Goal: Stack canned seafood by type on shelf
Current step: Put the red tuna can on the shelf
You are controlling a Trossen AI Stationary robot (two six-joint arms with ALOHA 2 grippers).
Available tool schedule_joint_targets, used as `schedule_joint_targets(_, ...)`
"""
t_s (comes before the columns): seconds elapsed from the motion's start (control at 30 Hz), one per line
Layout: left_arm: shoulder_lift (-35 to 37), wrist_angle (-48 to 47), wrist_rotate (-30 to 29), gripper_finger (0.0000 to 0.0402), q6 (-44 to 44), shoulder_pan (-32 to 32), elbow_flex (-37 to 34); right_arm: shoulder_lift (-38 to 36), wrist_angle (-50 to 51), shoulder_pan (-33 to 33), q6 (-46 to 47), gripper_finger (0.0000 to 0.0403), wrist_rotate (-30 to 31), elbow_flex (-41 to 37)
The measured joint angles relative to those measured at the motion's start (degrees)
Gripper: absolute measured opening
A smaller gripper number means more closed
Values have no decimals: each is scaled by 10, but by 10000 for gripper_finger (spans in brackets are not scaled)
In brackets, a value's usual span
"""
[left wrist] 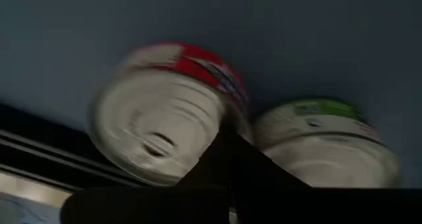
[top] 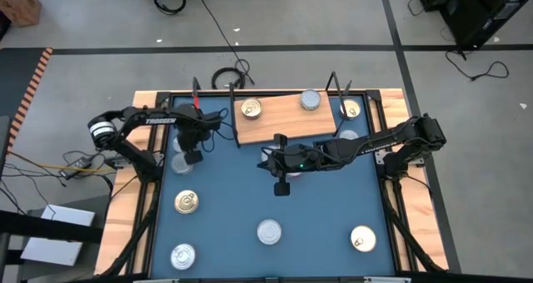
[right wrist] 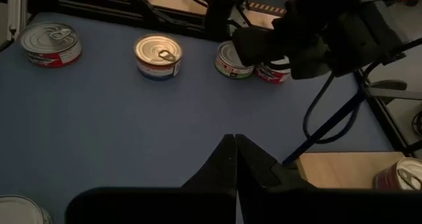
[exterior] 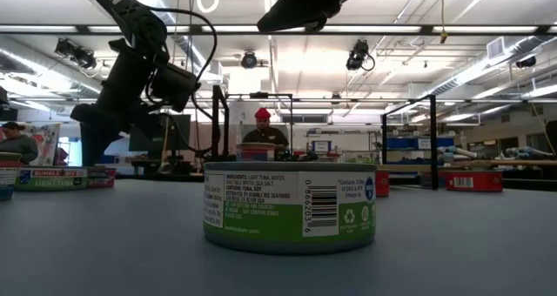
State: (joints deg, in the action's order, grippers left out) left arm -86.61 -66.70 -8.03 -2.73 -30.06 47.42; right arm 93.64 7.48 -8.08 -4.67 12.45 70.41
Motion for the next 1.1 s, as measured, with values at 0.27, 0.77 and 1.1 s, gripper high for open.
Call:
schedule_joint_targets(0.27,1,-37,-24,2,86,6,0,0,5,0,9,5,0,0)
schedule_joint_targets(0.77,148,-75,-122,4,-46,39,2,0,16,0,12,5,0,0)
schedule_joint_targets(1.1,192,-80,-124,5,-360,105,2,0,17,0,12,5,0,0)
